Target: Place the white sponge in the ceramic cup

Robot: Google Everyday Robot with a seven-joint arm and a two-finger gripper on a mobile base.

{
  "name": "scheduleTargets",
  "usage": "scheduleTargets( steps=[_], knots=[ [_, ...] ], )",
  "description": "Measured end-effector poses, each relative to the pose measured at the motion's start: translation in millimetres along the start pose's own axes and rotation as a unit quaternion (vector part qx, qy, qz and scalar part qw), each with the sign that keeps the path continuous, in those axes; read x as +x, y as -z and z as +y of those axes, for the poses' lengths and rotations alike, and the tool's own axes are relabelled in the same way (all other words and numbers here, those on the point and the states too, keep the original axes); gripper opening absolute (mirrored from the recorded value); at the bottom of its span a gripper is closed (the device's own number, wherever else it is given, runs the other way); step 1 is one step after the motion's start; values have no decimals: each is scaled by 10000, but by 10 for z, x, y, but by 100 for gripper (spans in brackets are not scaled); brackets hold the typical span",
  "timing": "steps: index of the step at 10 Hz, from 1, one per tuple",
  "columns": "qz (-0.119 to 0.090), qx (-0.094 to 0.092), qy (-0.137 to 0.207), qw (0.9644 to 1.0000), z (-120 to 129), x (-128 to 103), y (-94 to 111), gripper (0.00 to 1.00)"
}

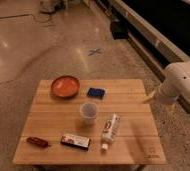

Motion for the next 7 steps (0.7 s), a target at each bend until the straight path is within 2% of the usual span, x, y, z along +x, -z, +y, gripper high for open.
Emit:
scheduleTargets(
  steps=[6,7],
  knots=[
    [0,3,-18,10000,7,18,0,80],
    [-59,9,184,9998,-75,44,-27,80]
  ],
)
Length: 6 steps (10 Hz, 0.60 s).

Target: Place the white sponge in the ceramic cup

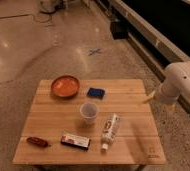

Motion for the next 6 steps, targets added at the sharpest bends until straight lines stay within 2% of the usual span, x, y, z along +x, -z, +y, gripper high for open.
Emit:
scheduleTargets(
  steps=[2,3,5,6],
  knots=[
    [-54,99,487,9988,-284,70,-94,80],
    [-63,211,895,9957,-541,132,-172,80],
    [-36,380,1542,9873,-861,207,-288,80],
    [-11,466,1886,9809,-1016,238,-352,80]
  ],
)
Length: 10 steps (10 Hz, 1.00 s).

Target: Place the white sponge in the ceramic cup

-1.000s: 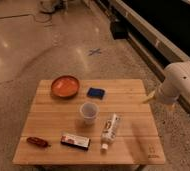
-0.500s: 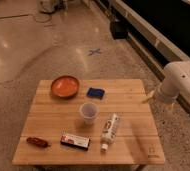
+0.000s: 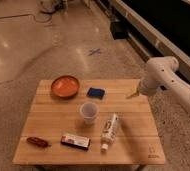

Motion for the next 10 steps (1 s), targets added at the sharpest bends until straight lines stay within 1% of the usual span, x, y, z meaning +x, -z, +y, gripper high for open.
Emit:
scheduleTargets(
  steps=[1,2,3,4,6,7,8,9,10],
  knots=[
    [46,114,386,9992,-139,84,-86,80],
    [74,213,716,9972,-254,141,-162,80],
    [96,288,961,9949,-338,179,-221,80],
    [123,382,1275,9910,-440,227,-297,80],
    [210,579,1627,9847,-572,289,-373,80],
    [315,743,1921,9781,-718,353,-428,80],
    [437,877,2225,9700,-869,426,-477,80],
    [539,945,2423,9641,-953,482,-486,80],
    [597,985,2555,9599,-1001,511,-504,80]
  ],
)
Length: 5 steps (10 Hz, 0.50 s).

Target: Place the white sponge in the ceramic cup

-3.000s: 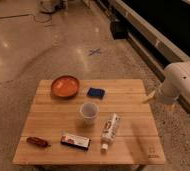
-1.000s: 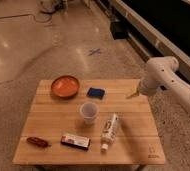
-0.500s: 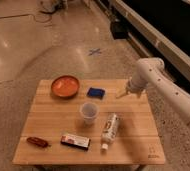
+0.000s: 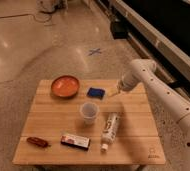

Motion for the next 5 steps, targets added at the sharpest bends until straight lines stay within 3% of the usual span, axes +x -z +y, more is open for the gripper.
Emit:
scheduleTargets(
  steps=[5],
  knots=[
    [27,9,41,10000,-2,16,1,80]
  ],
)
